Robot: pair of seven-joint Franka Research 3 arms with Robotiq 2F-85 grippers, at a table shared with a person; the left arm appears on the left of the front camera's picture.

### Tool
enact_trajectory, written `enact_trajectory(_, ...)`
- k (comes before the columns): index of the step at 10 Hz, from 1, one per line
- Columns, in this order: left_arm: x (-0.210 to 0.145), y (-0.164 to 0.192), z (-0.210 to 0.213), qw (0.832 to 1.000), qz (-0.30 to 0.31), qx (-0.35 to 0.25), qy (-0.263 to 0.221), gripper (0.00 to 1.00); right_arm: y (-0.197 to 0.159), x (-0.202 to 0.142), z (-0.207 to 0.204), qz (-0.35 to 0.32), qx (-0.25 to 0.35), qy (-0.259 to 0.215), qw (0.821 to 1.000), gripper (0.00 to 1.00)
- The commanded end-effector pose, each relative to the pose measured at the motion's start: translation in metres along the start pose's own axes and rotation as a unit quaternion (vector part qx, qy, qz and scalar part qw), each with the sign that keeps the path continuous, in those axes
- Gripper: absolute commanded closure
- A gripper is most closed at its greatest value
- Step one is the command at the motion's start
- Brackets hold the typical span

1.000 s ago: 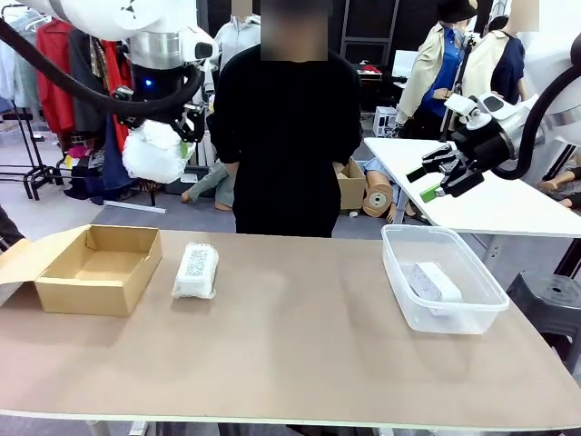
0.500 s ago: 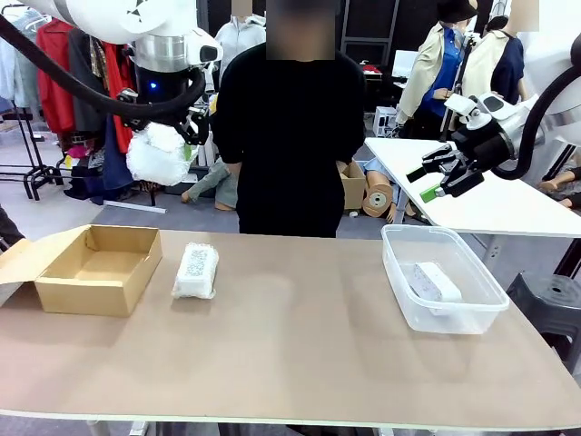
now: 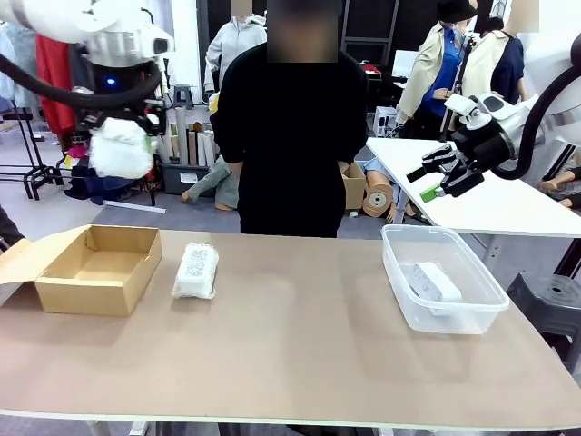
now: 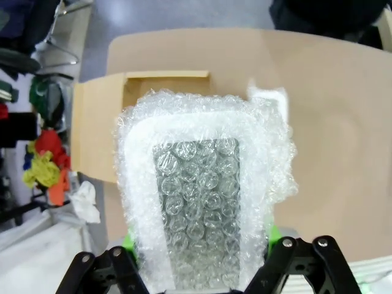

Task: Separate and place wrapped and unwrapped clocks.
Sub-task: If the picked Digital clock is wrapped, place it in the Package Box ; if not, place it in the Organizing box.

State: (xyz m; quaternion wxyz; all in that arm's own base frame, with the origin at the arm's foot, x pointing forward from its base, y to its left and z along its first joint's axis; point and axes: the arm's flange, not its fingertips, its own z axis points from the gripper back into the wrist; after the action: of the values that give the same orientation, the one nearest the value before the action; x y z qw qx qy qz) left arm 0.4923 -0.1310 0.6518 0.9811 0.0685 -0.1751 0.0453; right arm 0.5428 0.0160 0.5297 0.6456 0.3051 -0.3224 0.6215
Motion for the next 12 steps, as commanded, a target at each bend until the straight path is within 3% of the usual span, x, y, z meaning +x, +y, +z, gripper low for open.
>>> enact_trajectory(1, -0.008, 0.029, -0.014, 0.999, 0.045, 0.011, -0.024, 1.00, 0.001, 0.003, 0.001, 0.002, -0.002, 0.001, 1.000, 0.00)
enact_trajectory(6, 0.011, 0.077, -0.057, 0.995, 0.093, 0.022, -0.032, 1.00, 0.001, 0.003, 0.001, 0.002, -0.002, 0.001, 1.000, 0.00)
enact_trajectory(10, 0.016, 0.088, -0.089, 0.996, 0.076, 0.031, -0.021, 1.00, 0.001, 0.003, 0.001, 0.002, -0.002, 0.001, 1.000, 0.00)
enact_trajectory(11, 0.018, 0.085, -0.092, 0.997, 0.067, 0.036, 0.003, 1.00, 0.001, 0.003, 0.001, 0.002, -0.002, 0.001, 1.000, 0.00)
enact_trajectory(12, 0.017, 0.083, -0.083, 0.996, 0.080, 0.030, -0.010, 1.00, 0.001, 0.003, 0.001, 0.002, -0.002, 0.001, 1.000, 0.00)
